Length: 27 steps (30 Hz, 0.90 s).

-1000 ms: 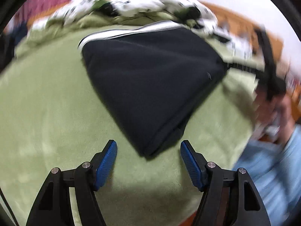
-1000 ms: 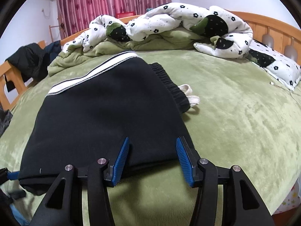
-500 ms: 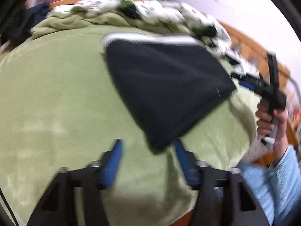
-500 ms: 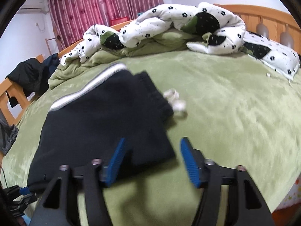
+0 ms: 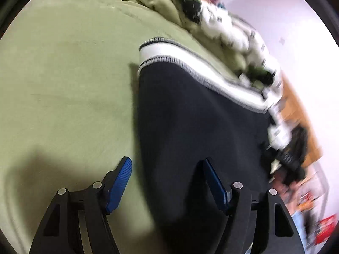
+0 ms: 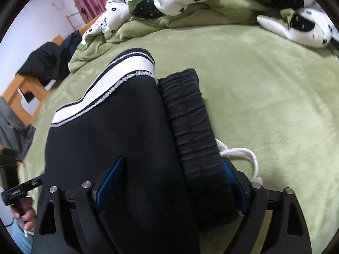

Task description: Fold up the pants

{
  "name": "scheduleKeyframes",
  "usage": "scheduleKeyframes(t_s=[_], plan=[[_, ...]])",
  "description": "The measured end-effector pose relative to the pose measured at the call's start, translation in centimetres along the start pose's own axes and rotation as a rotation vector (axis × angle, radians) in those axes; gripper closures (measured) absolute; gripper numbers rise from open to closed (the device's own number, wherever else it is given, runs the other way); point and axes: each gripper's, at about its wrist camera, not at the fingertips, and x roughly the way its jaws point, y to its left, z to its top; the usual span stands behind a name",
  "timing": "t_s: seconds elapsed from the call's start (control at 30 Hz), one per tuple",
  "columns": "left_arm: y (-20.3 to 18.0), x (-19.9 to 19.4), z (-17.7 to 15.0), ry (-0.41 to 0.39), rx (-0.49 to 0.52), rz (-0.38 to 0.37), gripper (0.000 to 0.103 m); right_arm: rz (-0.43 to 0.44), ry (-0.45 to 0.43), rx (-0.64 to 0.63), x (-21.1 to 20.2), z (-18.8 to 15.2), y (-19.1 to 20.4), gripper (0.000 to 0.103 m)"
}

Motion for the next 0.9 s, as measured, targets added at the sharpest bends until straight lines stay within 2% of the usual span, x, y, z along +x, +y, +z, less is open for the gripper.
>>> scheduleKeyframes(t_s=[0.07,0.13,0.17,0.2,0.23,0.3,0.33,0.43,0.53,0.6,0.7,0.77,0.83,0.87,0.9], plan=[[0.0,1.1,0.3,0.012,-0.029,-0.052,0.053,-0.006,-0.003,-0.026,0.0,-0.1,0.5,0.015],[-0.3,1.4,0.4,0.022,-0.051,-0.06,0.074,-0.007,-0.014,-0.028,-0.2,-0.5,0.9,0.022],[-0.7,0.9,0.6,0.012,-0.037,-0.055,0.079,-0.006,-0.015,-0.025,-0.6,-0.6,1.0,0.033],[-0.9,0.3,0.8,-0.003,-0.029,-0.051,0.088,0.0,-0.027,-0.011,-1.4,-0.6,1.0,0.05],[-1.1,-0.6,1.2,-0.023,-0.015,-0.061,0.092,0.03,-0.04,0.013,-2.3,-0.7,0.9,0.06],[-1.1,-2.1,2.0,-0.032,-0.012,-0.095,0.093,0.119,-0.071,0.095,-4.4,-0.6,0.9,0.076],[-0.9,-2.8,2.3,-0.032,-0.015,-0.102,0.094,0.142,-0.076,0.118,-5.1,-0.7,1.5,0.076],[0.9,-6.1,3.1,-0.062,-0.013,-0.103,0.094,0.081,-0.102,0.077,-6.8,-1.6,6.3,0.078],[4.6,-10.4,4.1,-0.109,-0.039,-0.057,0.094,0.141,-0.121,0.048,-7.6,-2.6,11.2,0.079],[6.9,-12.9,4.6,-0.122,-0.028,-0.015,0.094,0.212,-0.135,0.03,-7.1,-3.2,15.3,0.079],[10.2,-16.8,4.2,-0.151,0.038,0.116,0.093,0.312,-0.133,0.007,-4.8,-4.5,20.0,0.079],[11.8,-17.2,3.6,-0.142,0.058,0.177,0.093,0.345,-0.115,-0.01,-2.7,-5.4,21.9,0.079],[13.7,-16.1,2.6,-0.091,0.026,0.161,0.083,0.288,-0.106,-0.052,-0.5,-6.8,22.8,0.077],[14.2,-15.5,2.2,-0.074,0.012,0.165,0.078,0.21,-0.118,-0.089,0.1,-7.5,22.6,0.072],[14.5,-15.3,1.7,-0.066,0.011,0.183,0.066,0.153,-0.107,-0.111,0.7,-7.9,22.4,0.063]])
